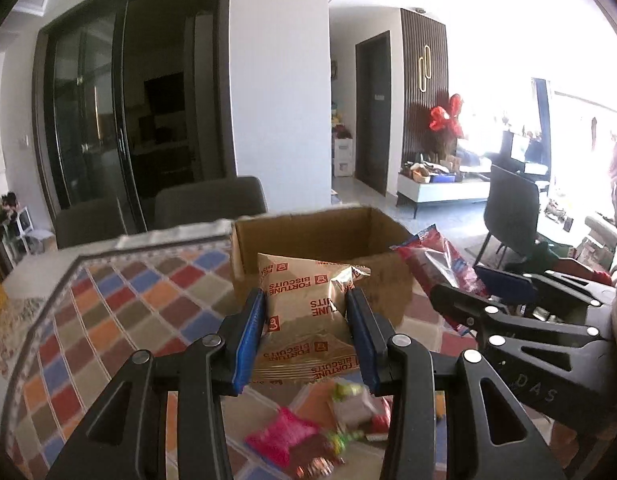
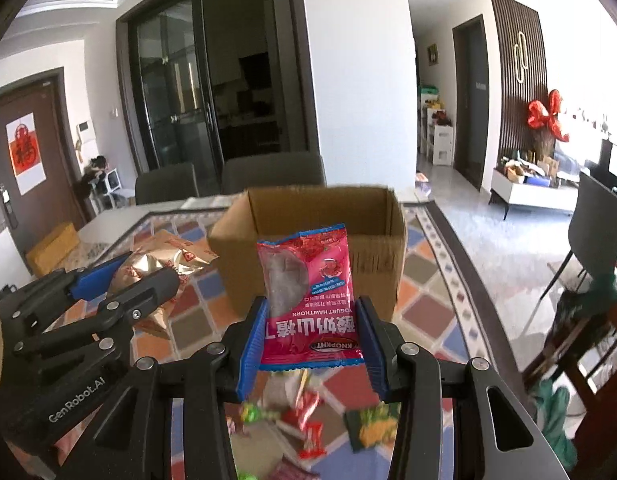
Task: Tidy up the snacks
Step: 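Carry both packets into the cardboard box and open both tools to release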
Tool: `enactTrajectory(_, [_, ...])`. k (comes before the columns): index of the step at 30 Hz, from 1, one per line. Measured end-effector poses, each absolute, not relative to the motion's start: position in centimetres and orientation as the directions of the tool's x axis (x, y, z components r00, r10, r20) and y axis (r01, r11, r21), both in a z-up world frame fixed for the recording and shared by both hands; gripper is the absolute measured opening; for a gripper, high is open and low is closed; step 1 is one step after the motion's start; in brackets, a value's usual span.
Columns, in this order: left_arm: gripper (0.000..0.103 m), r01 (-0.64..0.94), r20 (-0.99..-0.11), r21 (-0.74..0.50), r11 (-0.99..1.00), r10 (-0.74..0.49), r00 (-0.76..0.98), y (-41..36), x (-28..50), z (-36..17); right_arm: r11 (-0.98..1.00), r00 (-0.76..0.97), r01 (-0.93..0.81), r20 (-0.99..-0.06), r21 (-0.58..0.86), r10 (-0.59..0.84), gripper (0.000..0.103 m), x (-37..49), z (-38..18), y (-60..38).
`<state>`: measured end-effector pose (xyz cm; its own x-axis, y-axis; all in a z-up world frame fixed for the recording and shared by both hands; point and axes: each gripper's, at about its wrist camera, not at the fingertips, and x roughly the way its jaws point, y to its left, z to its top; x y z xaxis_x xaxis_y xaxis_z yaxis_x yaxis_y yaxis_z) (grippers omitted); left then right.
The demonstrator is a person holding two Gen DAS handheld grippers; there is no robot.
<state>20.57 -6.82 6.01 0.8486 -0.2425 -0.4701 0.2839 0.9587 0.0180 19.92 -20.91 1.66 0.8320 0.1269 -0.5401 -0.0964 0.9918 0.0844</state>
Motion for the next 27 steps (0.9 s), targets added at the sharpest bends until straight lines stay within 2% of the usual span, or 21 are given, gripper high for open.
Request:
enactTrajectory(7, [0.042, 0.273, -0.455, 0.056, 0.960, -0.219, 0.863, -7.0, 25.2, 8.2, 0.991, 0.834, -0.105, -0.536, 0.082, 0.133, 0.045, 24.7, 4.2, -21.1])
enactTrajectory(19, [0.042, 0.320, -0.616, -0.021, 0.947, -0.264, 0.742, -7.7, 35.1, 6.9, 0.995, 0.772, -0.083, -0.627, 0.064, 0.105, 0.045, 32.6, 4.8, -21.0])
enactTrajectory(24, [0.042, 0.317, -0.649, -0.020, 0.948, -0.254, 0.717, -8.5, 37.5, 6.1, 0.995, 0.737, -0.070, -0.669, 0.067, 0.097, 0.045, 35.3, 3.9, -21.0])
enactTrajectory(26, [0.044, 0.317, -0.660, -0.028, 0.948, -0.255, 0.707, -8.6, 38.1, 6.0, 0.996, 0.726, -0.068, -0.681, 0.065, 0.094, 0.045, 36.3, 3.5, -21.1])
enactTrajectory(27, [0.054, 0.306, -0.663, -0.016, 0.952, -0.239, 0.709, -8.6, 38.4, 5.9, 0.996, 0.725, -0.066, -0.683, 0.059, 0.088, 0.046, 36.8, 3.5, -21.1])
